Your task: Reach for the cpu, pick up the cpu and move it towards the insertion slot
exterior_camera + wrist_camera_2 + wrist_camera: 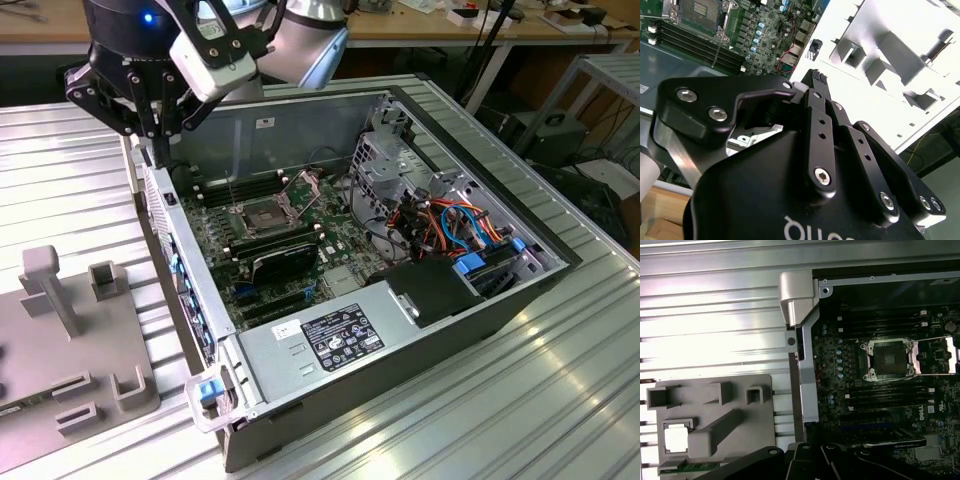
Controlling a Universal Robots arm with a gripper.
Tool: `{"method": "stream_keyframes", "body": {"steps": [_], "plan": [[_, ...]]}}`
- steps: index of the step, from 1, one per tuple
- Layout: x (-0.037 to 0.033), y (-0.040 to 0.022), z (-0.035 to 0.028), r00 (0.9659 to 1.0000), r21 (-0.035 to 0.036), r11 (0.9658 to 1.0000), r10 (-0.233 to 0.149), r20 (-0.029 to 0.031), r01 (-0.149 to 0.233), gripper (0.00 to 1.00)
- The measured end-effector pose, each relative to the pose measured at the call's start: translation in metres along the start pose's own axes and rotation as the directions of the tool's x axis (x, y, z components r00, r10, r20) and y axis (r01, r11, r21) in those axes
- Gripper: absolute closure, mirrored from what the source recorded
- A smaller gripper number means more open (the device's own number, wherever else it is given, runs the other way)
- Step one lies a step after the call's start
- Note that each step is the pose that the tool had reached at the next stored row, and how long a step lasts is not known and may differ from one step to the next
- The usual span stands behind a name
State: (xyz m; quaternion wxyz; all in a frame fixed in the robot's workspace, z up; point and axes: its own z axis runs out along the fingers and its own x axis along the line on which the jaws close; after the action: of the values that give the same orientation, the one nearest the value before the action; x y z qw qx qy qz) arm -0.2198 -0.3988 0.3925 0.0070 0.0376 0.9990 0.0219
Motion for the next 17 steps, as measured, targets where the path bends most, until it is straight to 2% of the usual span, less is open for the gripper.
{"method": "stream_keyframes", "body": {"steps": [3, 4, 12, 17], "plan": [[0.0023, -0.0002, 0.0000, 1.0000, 0.0000, 1.0000, 0.000, -0.0004, 0.000, 0.89], [0.0065, -0.0005, 0.0000, 1.0000, 0.0001, 1.0000, 0.000, -0.0009, 0.000, 0.89], [0.0149, -0.0011, 0.0000, 1.0000, 0.0001, 1.0000, 0.000, -0.0018, 0.000, 0.89], [0.0225, -0.0017, 0.0001, 1.0000, 0.0002, 1.0000, 0.000, -0.0025, 0.000, 0.89]]}}
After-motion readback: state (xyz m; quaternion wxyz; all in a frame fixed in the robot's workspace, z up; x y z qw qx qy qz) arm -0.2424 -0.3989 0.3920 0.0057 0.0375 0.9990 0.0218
